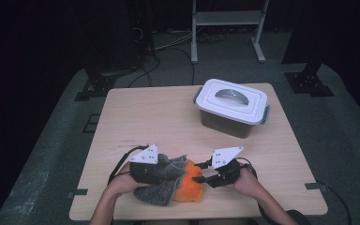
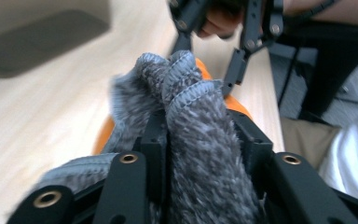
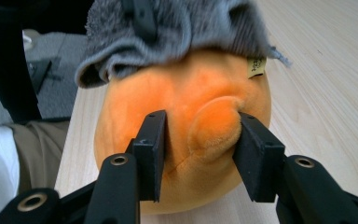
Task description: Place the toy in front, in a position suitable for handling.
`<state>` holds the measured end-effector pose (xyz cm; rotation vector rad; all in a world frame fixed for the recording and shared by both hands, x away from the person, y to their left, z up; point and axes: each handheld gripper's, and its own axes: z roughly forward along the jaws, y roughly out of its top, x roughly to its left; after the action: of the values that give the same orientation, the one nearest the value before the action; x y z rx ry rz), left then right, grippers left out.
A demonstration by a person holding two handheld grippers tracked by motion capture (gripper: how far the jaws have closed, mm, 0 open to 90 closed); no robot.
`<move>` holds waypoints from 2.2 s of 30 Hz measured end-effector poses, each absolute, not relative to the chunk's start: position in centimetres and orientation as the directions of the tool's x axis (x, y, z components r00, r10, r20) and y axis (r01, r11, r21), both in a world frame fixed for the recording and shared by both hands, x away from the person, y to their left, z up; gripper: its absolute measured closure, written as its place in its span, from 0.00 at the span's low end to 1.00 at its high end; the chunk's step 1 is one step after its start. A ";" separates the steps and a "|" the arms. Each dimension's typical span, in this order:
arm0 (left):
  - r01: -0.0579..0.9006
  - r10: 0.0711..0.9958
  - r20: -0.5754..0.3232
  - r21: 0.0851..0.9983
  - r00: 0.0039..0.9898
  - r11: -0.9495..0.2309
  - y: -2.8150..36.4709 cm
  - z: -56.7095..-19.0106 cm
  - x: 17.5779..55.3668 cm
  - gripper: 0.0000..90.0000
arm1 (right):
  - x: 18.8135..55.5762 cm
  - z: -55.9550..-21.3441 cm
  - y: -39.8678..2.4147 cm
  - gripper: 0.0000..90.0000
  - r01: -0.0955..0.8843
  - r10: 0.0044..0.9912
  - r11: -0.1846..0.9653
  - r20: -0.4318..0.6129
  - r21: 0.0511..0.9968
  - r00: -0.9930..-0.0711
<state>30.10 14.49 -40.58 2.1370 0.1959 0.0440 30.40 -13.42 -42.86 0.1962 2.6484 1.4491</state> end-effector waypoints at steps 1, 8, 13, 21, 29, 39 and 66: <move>0.120 0.145 -0.049 0.834 0.988 -0.538 14.3 -40.7 30.0 0.71 | 30.3 -42.9 -13.4 0.57 0.050 0.166 0.545 -0.049 0.837 -0.985; 0.100 0.119 -0.040 0.826 0.992 -0.555 14.1 -40.7 29.7 0.72 | 30.7 -43.4 -13.3 0.59 0.086 0.180 0.540 -0.015 0.837 -0.984; 0.084 0.159 0.006 0.828 0.987 -0.554 14.9 -39.9 29.9 0.73 | 30.9 -43.2 -13.4 0.74 0.128 0.253 0.556 -0.021 0.821 -0.967; 0.076 0.098 -0.027 0.841 0.995 -0.535 14.4 -40.4 29.5 0.73 | 32.0 -43.5 -14.3 0.75 0.216 0.349 0.538 0.018 0.815 -0.937; 0.100 0.261 0.046 0.848 0.964 -0.520 15.3 -39.7 30.2 0.74 | 31.6 -42.6 -14.7 0.78 0.175 0.361 0.508 -0.024 0.843 -0.932; 0.109 0.222 0.018 0.828 0.975 -0.549 14.3 -41.0 30.2 0.73 | 30.2 -41.5 -14.7 0.61 -0.016 0.227 0.528 -0.159 0.849 -0.961; 0.078 0.189 0.016 0.874 0.982 -0.479 14.7 -39.1 29.8 0.72 | 30.0 -41.5 -15.1 0.78 0.147 0.255 0.481 0.023 0.864 -0.967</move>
<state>29.82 14.66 -39.09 2.0716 0.1873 0.1332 29.97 -15.05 -41.54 0.3552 2.6091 1.5053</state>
